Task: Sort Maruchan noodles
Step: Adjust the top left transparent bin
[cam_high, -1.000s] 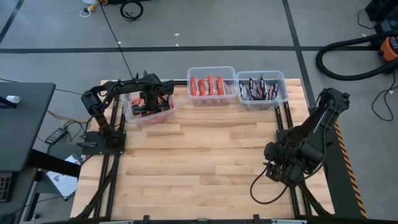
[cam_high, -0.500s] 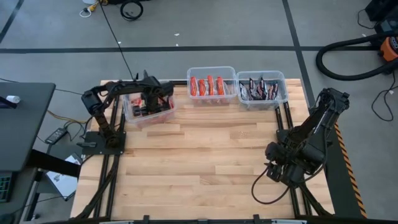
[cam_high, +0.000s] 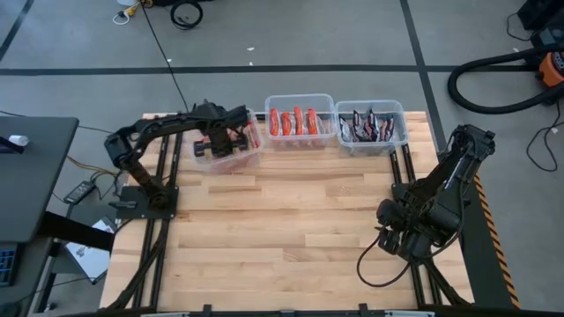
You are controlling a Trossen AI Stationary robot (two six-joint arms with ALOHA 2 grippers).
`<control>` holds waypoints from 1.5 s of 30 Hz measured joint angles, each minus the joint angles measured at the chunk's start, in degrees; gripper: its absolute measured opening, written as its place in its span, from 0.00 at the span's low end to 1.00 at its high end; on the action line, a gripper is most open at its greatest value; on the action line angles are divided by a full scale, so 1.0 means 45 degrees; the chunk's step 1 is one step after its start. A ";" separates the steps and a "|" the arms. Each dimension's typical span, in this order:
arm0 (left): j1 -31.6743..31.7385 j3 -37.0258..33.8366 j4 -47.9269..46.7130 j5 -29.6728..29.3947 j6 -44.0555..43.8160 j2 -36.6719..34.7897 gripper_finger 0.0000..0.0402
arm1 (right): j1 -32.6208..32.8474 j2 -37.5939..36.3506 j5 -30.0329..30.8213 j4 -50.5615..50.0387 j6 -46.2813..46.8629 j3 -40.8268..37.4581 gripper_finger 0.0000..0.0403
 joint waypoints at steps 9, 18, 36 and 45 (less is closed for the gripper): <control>-0.0453 0.0018 0.1928 -0.0712 0.0096 -0.2007 0.00 | 0.0005 0.0000 0.0396 0.0027 0.0426 0.0000 0.66; -0.0753 -0.1280 0.2210 -0.0645 -0.0564 -0.2141 0.00 | 0.0010 0.0000 0.0622 0.0166 0.0525 -0.0002 0.66; -0.0600 -0.3598 0.4155 -0.1551 -0.1846 -0.4679 0.01 | 0.0588 0.0000 0.1109 -0.0527 0.2009 -0.0002 0.66; -0.0748 -0.4635 0.4430 -0.1358 -0.1641 -0.5506 0.20 | 0.0556 0.0000 0.1099 -0.1093 0.2832 -0.0002 0.67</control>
